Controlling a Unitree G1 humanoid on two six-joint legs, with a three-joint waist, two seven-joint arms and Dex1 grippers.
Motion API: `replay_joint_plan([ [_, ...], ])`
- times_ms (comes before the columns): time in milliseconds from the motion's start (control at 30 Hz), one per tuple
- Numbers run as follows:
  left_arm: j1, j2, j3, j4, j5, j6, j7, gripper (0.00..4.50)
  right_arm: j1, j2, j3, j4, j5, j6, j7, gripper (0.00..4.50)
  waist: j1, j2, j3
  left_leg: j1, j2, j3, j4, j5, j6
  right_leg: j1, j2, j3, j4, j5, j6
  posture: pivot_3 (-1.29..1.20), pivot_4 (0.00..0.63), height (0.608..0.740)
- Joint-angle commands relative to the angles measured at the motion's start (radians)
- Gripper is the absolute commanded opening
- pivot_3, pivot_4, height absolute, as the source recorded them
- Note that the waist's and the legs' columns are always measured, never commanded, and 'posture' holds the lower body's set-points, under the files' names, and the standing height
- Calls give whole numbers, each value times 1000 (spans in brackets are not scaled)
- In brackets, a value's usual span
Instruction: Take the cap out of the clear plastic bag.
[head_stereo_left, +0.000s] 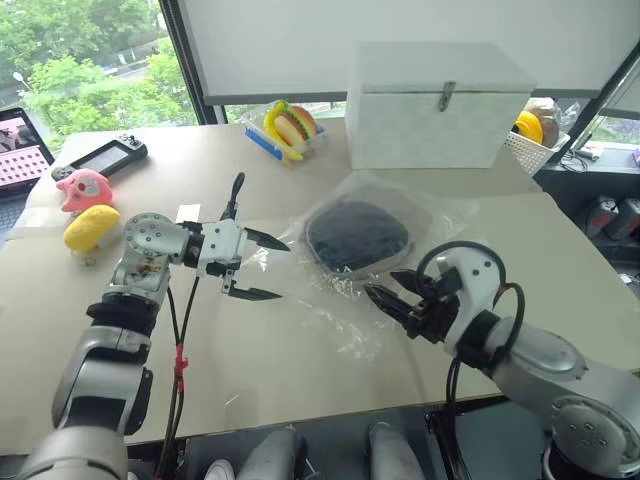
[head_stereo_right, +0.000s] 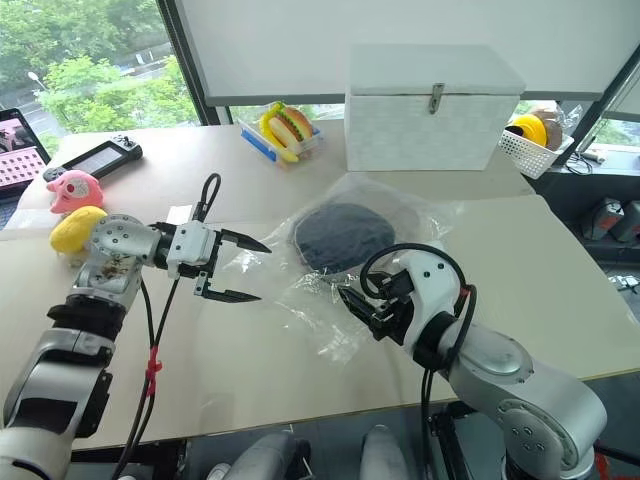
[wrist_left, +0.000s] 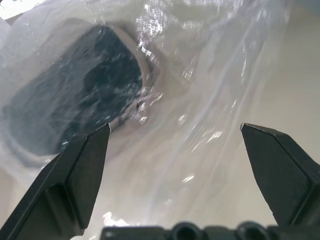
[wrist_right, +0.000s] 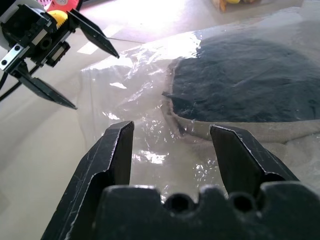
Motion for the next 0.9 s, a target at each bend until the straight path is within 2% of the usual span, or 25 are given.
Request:
replay_joint_plan([
  [33,-62,-53,-2,126,91,-150,166,4500,5,-4,14,-27,-7,-39,-14,2998,0,0,0,0,0,0,0,0,0,0,0,0,0,0,1,0,150,737],
  [200,-89,-90,-31,222,173,-244,259,4500,14,-7,7,-38,-10,-52,-39,2998,-6,0,0,-2,0,1,1,1,-1,-1,0,0,4,1,2,0,150,737],
  [333,-117,-113,-30,267,190,-242,303,4500,11,-10,-2,-39,-4,-60,-55,2998,-14,0,0,-2,0,3,1,0,0,-1,0,0,3,2,3,0,150,737],
  [400,-120,-122,-26,272,174,-231,282,3965,3,-5,-1,-37,-2,-67,-66,3044,-15,0,0,-2,0,3,2,-2,4,-1,0,0,3,2,3,0,150,737],
  [433,-119,-126,-23,269,163,-228,267,3857,-5,-1,-4,-37,2,-73,-72,3044,-16,0,0,-1,0,3,2,-2,4,-1,0,0,3,2,3,0,150,737],
  [567,-114,-138,-18,260,141,-208,233,2261,-50,28,-44,-36,76,-112,-100,3044,-18,0,0,0,0,5,2,-2,4,-1,0,0,3,2,3,0,150,737],
  [633,-112,-145,-15,256,133,-193,222,1637,-73,35,-63,-40,151,-138,-113,3044,-17,0,0,0,0,5,2,-2,4,-1,0,0,3,2,3,0,150,737],
  [733,-111,-150,-17,252,132,-178,220,474,-85,17,-75,-31,271,-174,-138,3044,-17,0,0,0,0,5,2,-2,4,-2,0,0,4,2,3,0,150,737],
  [800,-114,-157,-17,252,132,-159,222,90,-99,-7,-68,-10,357,-202,-149,3044,-17,0,0,-1,0,5,2,-2,4,-1,0,0,4,2,3,0,150,737],
  [900,-119,-178,-18,238,127,-105,222,90,-148,-35,-21,31,458,-236,-149,3044,-17,0,0,-1,0,5,2,-2,4,-1,-1,0,4,3,4,0,150,737],
])
